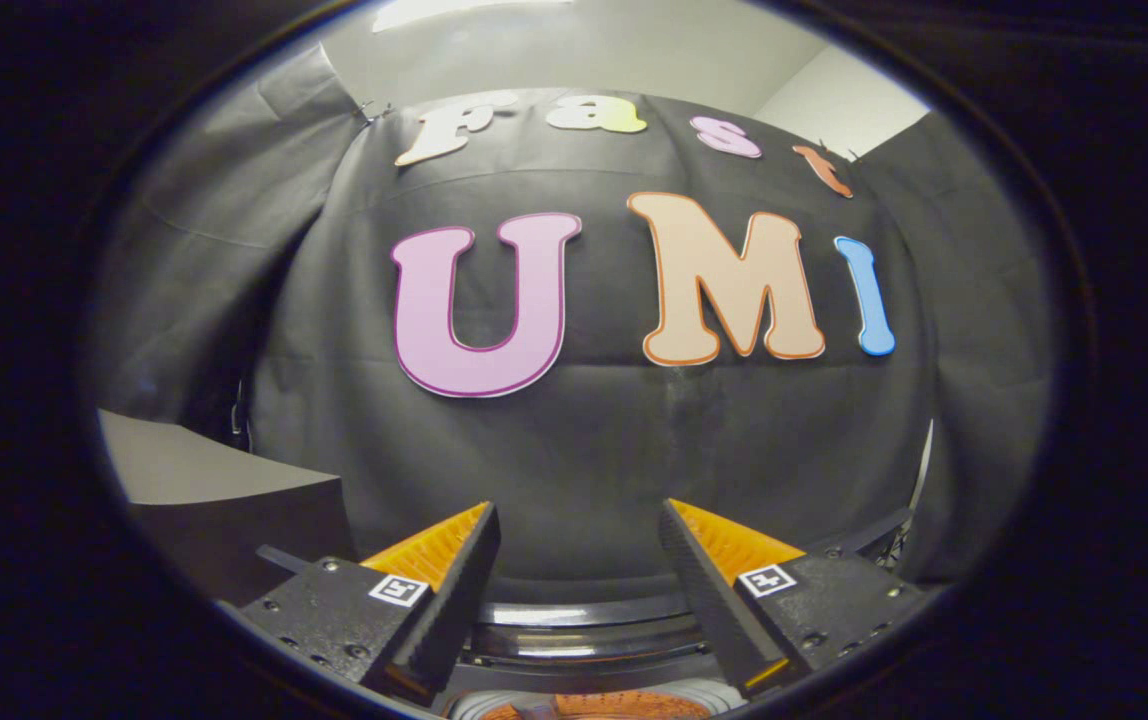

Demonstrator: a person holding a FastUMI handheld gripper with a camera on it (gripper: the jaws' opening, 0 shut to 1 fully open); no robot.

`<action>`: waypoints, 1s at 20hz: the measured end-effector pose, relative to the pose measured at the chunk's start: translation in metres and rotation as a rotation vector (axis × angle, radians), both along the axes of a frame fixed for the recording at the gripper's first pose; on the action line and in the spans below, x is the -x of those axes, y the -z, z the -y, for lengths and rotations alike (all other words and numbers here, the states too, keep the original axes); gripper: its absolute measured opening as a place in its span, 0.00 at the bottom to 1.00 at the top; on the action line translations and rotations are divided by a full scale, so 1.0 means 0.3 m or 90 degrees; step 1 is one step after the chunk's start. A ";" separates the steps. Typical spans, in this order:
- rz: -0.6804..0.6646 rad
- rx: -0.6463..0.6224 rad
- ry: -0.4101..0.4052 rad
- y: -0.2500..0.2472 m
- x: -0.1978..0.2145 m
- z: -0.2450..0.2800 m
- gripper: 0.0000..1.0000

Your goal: Put the clothes into the washing machine and then close the washing machine lid.

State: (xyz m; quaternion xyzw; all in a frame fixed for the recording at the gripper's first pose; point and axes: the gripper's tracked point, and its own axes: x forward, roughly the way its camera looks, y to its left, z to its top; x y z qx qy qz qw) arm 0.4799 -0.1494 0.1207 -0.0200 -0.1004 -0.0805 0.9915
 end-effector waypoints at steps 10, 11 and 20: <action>-0.019 0.002 -0.015 0.022 0.018 -0.012 0.98; -0.022 0.003 -0.017 0.026 0.025 -0.012 0.98; -0.217 -0.014 0.038 0.263 0.146 0.060 0.98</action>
